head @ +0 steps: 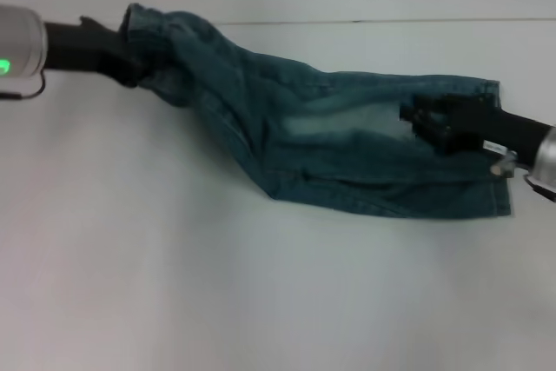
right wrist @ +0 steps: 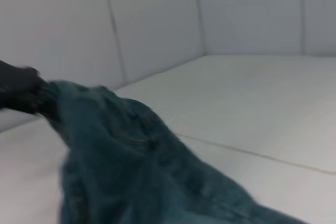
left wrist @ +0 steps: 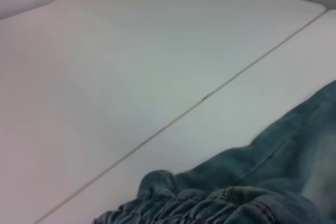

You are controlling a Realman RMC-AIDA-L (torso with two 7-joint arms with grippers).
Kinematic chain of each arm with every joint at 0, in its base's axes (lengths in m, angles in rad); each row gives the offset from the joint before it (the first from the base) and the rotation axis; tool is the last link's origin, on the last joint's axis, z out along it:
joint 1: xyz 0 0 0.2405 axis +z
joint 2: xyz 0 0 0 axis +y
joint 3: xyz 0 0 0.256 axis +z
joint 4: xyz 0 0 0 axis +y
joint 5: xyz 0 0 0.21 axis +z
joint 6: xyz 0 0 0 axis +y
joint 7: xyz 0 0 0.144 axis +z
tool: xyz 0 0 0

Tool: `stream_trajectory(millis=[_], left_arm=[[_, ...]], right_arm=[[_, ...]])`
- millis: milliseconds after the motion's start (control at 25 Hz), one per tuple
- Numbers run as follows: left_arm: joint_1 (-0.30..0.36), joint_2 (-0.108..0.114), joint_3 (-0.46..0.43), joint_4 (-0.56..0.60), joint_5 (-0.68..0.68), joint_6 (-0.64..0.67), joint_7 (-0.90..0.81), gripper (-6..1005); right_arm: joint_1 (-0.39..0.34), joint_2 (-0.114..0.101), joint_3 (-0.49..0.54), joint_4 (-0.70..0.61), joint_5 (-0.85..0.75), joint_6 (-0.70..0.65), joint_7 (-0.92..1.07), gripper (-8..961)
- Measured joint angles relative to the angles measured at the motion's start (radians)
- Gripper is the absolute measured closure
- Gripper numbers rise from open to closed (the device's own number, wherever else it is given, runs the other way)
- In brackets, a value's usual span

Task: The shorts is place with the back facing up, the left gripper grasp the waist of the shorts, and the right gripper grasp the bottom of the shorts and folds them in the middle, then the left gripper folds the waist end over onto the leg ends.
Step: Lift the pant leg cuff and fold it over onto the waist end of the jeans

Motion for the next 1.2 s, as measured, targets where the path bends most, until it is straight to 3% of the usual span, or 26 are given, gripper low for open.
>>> stream_trajectory(millis=[320, 480, 720, 960, 1200], left_arm=[[-0.075, 0.031, -0.006, 0.063, -0.004, 0.135, -0.109, 900], [-0.092, 0.045, -0.027, 0.108, -0.014, 0.211, -0.124, 900], [-0.095, 0.046, -0.058, 0.172, -0.021, 0.286, -0.134, 903], [-0.094, 0.037, -0.059, 0.205, -0.022, 0.321, -0.135, 896], [-0.105, 0.028, -0.052, 0.233, -0.022, 0.333, -0.147, 890]], right_arm=[[0.135, 0.010, 0.007, 0.327, 0.270, 0.193, -0.454, 882], [0.186, 0.012, 0.017, 0.427, 0.383, 0.222, -0.603, 904], [0.263, 0.014, 0.022, 0.487, 0.473, 0.272, -0.687, 937], [0.394, 0.017, 0.011, 0.567, 0.457, 0.417, -0.696, 943], [0.481, 0.022, 0.020, 0.649, 0.339, 0.471, -0.678, 942]])
